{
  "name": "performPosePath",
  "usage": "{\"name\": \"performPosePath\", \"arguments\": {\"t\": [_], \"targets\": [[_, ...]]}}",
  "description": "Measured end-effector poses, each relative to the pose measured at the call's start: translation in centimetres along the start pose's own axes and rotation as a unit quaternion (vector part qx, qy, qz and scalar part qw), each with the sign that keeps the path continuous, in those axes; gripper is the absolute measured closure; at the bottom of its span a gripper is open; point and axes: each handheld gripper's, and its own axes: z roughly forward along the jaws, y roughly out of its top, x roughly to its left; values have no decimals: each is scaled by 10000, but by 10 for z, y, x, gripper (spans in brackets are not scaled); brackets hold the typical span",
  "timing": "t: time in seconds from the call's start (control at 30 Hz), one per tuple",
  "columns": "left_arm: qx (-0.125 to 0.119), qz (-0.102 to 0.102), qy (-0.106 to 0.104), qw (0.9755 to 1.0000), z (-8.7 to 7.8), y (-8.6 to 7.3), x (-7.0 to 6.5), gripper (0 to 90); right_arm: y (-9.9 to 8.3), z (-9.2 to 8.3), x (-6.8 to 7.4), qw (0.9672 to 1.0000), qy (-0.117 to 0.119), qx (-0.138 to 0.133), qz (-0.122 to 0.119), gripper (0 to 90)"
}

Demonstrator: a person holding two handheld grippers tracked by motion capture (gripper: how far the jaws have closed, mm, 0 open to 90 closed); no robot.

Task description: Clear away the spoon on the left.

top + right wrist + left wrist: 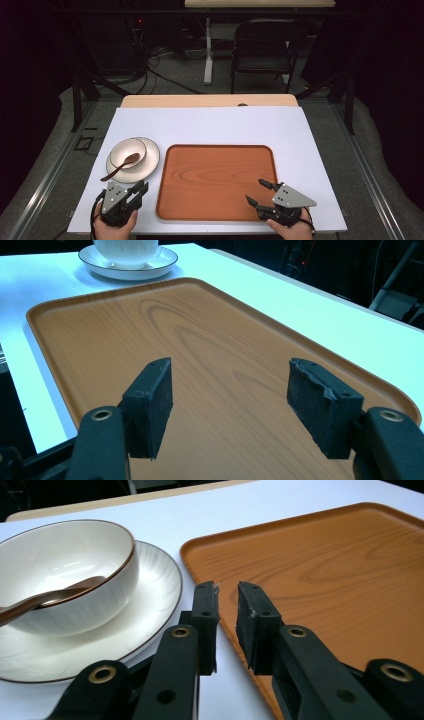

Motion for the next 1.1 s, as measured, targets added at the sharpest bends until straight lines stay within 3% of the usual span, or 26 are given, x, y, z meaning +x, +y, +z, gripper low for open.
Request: {"name": "performPosePath", "arguments": {"t": [0.33, 0.87, 1.1], "targets": [[52, -115, 197, 9997, -3, 1, 7, 878, -1, 0, 1, 10000, 5, 66, -39, 344], [-36, -302, 349, 9989, -5, 2, 18, 886, -2, 0, 0, 9999, -15, 115, -53, 344], [-99, -454, 523, 9976, -8, 2, 29, 885, -2, -1, 0, 9999, -20, 125, -50, 344]]}}
